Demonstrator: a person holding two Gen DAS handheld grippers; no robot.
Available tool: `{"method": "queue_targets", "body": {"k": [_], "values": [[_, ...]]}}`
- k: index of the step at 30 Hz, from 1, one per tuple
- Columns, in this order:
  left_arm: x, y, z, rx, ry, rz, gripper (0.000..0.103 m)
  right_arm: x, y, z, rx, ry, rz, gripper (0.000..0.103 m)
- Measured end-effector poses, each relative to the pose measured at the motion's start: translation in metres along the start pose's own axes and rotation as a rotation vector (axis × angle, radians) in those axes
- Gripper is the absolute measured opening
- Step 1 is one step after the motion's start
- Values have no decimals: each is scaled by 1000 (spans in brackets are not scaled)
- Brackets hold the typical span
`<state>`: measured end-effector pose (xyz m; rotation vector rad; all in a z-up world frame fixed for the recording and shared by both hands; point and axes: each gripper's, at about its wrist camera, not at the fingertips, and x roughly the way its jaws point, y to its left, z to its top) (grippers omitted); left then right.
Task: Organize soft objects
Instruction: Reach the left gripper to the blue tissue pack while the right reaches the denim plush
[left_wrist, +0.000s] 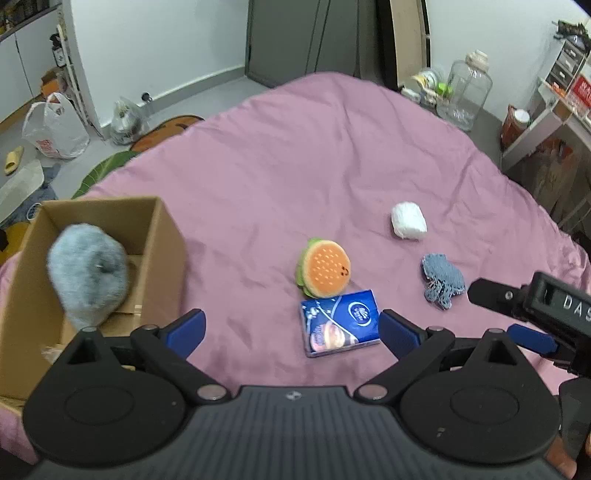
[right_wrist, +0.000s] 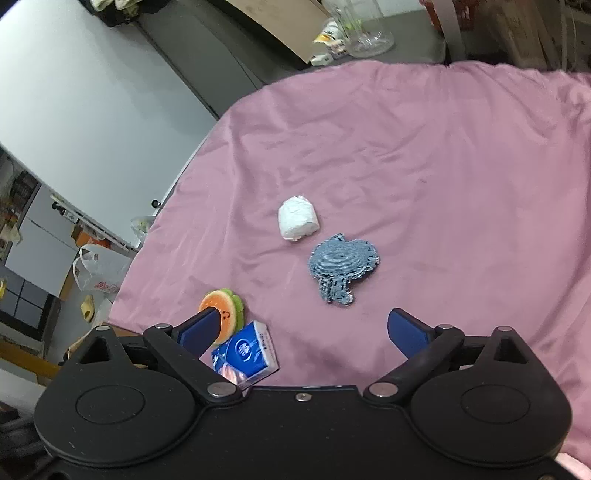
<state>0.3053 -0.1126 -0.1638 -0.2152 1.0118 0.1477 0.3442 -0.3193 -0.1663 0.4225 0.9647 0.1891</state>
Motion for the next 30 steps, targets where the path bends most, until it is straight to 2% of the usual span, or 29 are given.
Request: {"method": "queue_targets", "body": {"k": [17,21,25,26,28,30], "values": [[75,-30,-6,15,103,5,96,40,-16,11,38,43,-7,90],[92,-33,-5,-8,133,-1,91,47,-14,12,8,43,-22,89],[103,-32,-5,-34,147,-10,91,56,-16,13,0,56,-26,83],[104,-32,-5,-43,147,-13,90,58,-16,14,-5,56,-26,83],[105,-29,-4,-64,146,-30,79,61,-17,16,-4,52,-28,82],[103,-26,-3,-85,149,-34,76,62,-18,17,4,44,-31,82]]}}
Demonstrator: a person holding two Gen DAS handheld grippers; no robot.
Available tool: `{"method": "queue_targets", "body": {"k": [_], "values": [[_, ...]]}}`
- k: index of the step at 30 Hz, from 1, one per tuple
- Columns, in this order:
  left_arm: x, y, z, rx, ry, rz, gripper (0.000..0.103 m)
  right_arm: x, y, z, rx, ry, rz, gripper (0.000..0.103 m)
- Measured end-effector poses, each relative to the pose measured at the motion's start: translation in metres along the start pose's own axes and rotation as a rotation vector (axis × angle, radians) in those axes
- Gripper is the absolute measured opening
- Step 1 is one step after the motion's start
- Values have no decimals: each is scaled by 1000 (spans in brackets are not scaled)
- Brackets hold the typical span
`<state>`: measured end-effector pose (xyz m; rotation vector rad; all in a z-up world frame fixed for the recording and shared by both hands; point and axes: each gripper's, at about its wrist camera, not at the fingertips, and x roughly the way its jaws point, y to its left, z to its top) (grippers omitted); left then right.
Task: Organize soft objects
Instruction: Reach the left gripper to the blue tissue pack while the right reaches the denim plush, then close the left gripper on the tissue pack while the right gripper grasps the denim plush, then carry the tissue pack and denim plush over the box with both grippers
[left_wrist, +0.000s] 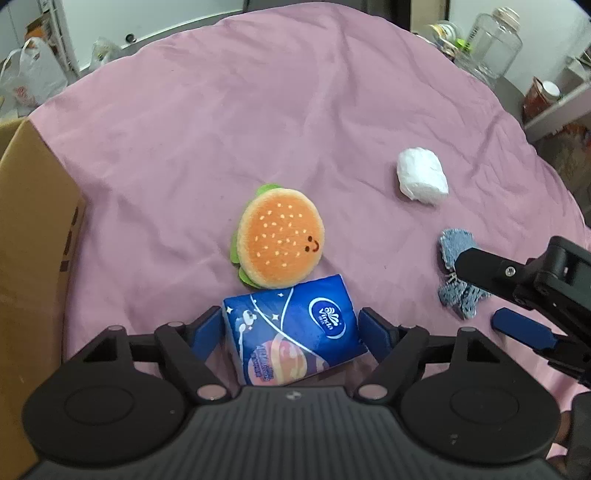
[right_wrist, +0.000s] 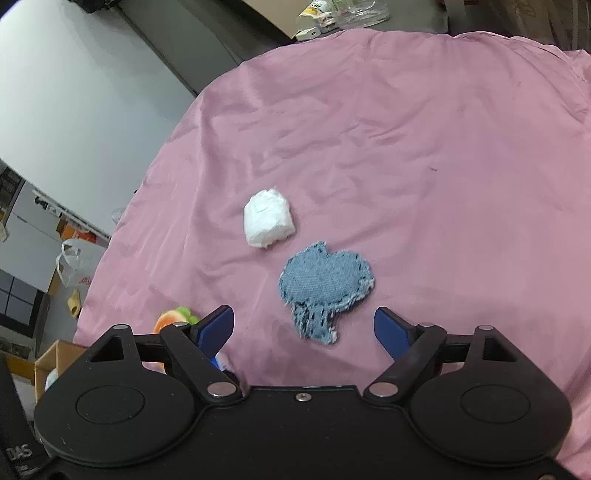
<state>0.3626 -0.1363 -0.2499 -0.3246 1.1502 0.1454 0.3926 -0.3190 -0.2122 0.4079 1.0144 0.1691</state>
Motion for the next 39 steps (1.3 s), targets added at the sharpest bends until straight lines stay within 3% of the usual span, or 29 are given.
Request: {"method": "queue_targets", "body": {"k": [13,15,17,20,31,39], "values": [[-39,13,5,-52,-51,-28,74,8,-1,1,8,-14,-31,65],[-48,20,7,-74,-65,-27,74,11,1,4,2,-14,-37,57],[-56,24,8,-81,-77,-30,74,16,2,5,-10,-8,-46,26],[-73,29,10,-86,-102,-35,74,18,1,0,2,24,-26,12],[-130,62,4,-110,-189,-31,74,-19,11,-21,-26,10,-13,8],[-162,95,-1,-132,-224,-16,74,-63,36,-19,-89,-82,-32,8]]}}
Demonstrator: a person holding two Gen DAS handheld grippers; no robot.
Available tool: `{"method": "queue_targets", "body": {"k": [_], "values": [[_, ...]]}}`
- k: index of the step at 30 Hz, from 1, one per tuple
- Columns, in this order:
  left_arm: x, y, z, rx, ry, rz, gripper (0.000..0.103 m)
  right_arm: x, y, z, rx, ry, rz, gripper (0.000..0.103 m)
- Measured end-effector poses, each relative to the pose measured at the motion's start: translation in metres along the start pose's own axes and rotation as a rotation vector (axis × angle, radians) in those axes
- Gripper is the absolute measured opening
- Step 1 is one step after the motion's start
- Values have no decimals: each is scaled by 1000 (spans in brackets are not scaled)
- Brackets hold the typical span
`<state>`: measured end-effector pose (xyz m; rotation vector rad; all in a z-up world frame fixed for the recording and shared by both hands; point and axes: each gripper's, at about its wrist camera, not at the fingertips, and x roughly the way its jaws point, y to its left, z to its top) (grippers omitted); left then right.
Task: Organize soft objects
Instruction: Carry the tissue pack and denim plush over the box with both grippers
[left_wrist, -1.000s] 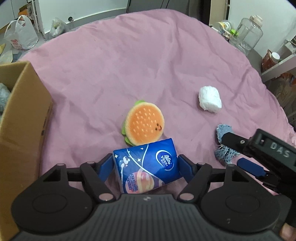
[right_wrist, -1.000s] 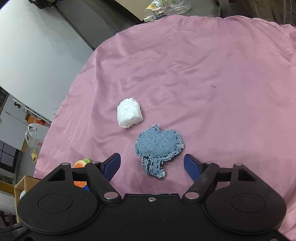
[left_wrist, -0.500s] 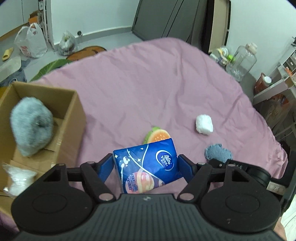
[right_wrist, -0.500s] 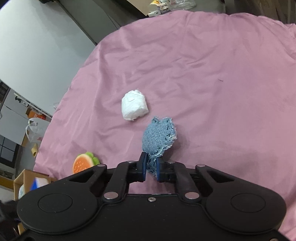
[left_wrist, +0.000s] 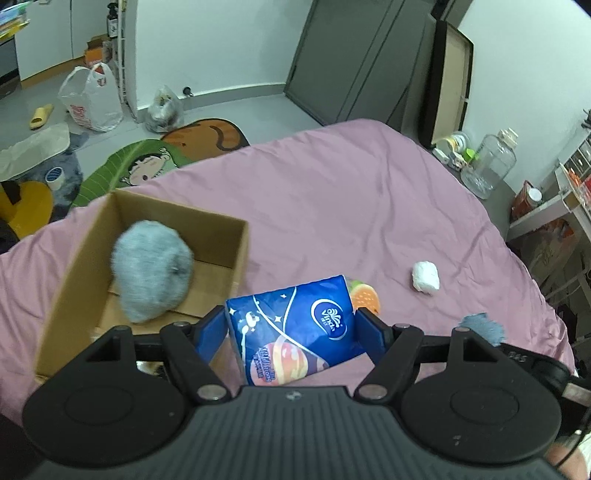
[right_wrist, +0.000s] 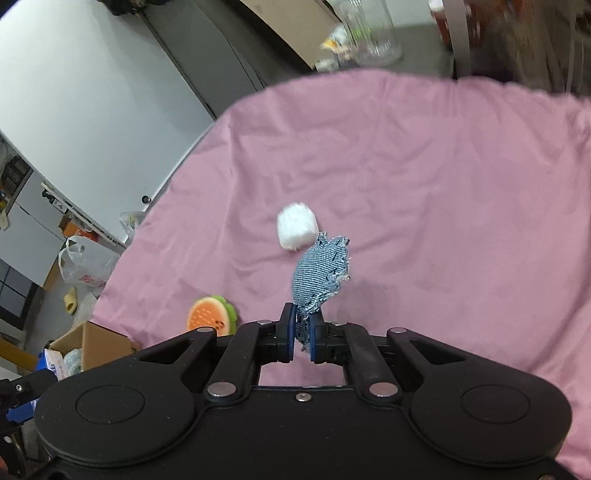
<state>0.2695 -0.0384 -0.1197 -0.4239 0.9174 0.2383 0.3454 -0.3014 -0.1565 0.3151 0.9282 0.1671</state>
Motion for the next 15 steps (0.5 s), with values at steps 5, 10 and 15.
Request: {"method": "queue_targets", "body": {"k": [5,10,15], "values": [[-20,20,6,-10,-33,1,74,-22,21,2,-30,-34,7,8],[-36,39,10,-27,-54,-5,74,-45,53,2,-93,-65,28,8],[-52,56,13,-31,-74,-5,74,-67,83,2,-149,-91,48,8]]}}
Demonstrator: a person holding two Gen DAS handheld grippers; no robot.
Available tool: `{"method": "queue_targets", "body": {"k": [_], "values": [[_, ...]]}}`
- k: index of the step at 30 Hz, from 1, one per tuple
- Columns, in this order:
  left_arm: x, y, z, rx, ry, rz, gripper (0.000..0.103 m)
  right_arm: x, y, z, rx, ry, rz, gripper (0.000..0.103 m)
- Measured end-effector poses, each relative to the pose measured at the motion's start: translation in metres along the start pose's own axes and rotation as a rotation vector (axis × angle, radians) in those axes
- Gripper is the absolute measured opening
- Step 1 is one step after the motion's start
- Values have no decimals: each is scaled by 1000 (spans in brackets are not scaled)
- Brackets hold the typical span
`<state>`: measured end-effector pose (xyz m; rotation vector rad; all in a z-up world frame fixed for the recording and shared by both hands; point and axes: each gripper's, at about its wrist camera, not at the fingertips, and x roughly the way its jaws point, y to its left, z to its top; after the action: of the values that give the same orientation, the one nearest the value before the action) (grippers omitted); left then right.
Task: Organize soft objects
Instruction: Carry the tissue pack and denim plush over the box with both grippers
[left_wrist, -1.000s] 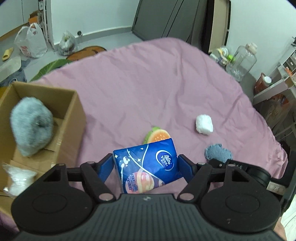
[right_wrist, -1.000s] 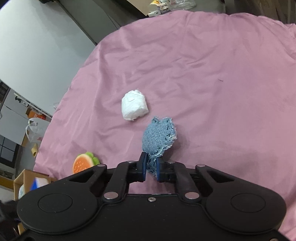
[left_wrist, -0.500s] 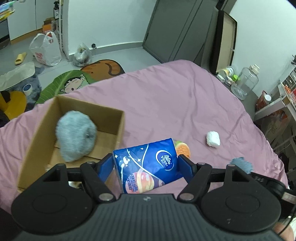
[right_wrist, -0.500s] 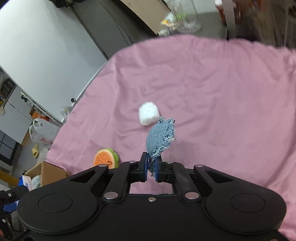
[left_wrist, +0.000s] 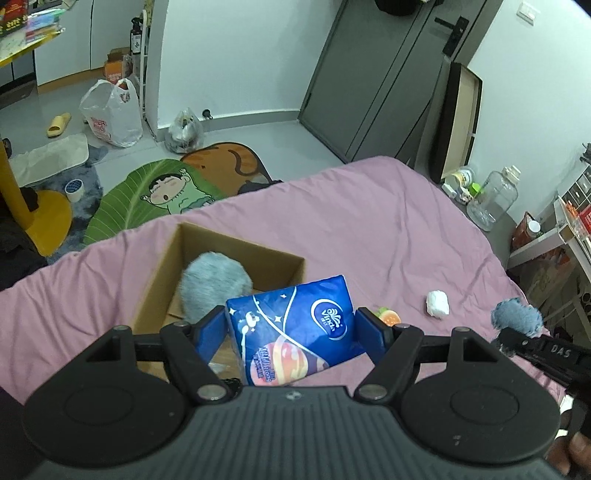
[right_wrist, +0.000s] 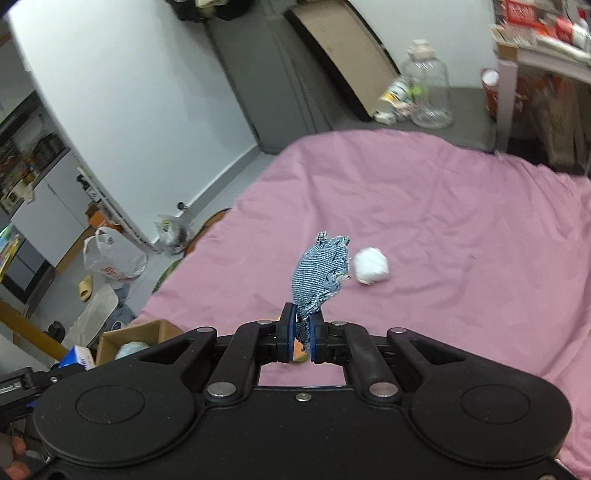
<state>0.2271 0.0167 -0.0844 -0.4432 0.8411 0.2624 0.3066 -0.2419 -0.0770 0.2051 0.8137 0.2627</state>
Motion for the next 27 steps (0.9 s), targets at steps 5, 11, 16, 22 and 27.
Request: {"method": "queue_targets", "body": {"k": [5,11,16,22,27], "values": [[-14,17,3,-5,-17,-3,74,-11,26,0,-31,-18,35,8],[-31,38,6,-24,-32,-21,74,-21,55,-4,-70,-25,48,8],[-43,55,7,-28,-41,-28,74,-28,78,-12,-93,-23,66,8],[-49,71,8,-33,-41,-30,74,-33,101,-24,-125,-16,86,8],[-50,83,7,-38,-32,-35,74,-36,118,-33,-146,-9,108,8]]}}
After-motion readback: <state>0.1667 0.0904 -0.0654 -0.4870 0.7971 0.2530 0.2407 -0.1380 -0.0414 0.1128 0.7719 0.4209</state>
